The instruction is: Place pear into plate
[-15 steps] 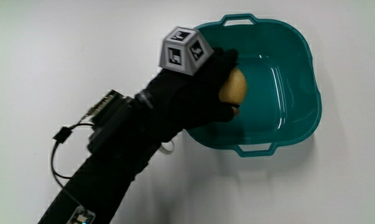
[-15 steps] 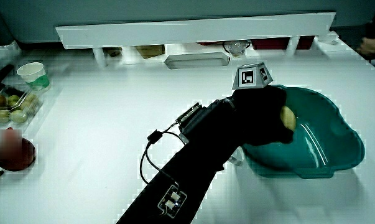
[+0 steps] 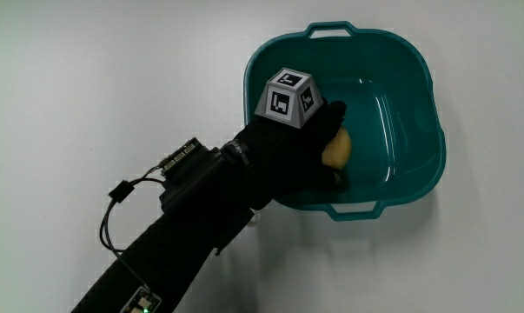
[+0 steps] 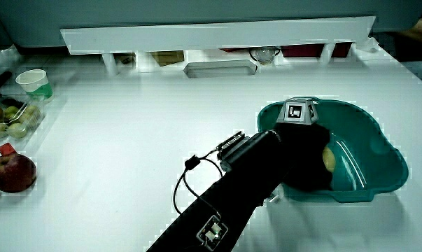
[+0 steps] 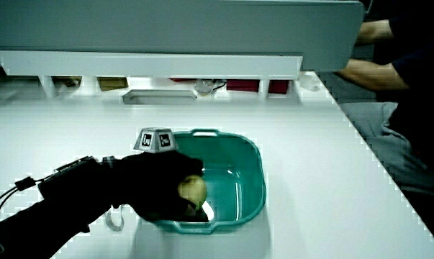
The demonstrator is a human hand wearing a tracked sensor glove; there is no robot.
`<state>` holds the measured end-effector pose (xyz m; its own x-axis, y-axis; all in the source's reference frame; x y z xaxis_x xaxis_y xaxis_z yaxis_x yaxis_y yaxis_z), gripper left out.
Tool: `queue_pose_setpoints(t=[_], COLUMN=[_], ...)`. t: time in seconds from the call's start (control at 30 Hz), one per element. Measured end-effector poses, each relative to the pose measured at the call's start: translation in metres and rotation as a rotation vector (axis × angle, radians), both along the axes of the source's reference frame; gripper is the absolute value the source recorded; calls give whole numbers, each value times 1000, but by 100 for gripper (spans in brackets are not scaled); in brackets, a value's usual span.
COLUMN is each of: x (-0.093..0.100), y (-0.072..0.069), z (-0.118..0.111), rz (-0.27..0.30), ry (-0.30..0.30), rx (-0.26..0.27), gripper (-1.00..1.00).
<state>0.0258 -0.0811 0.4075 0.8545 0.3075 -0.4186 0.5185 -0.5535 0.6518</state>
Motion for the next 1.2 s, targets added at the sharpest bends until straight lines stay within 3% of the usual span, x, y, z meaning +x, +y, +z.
queue_pose_setpoints(t=[0.2,0.37,0.73,0.87,1.1,1.2], x=[0,-2,-7,-10,-18,-23], y=[-2,-2,0,0,5,8], z=[8,9,11,5,-27,-38], rz=[4,-24,-54,-55,-41,-9], ry=[-12,-20,4,11,17,10], rx=[-26,-54,-73,-61,33,78], gripper=[0,0,-50,-68,-100,-100])
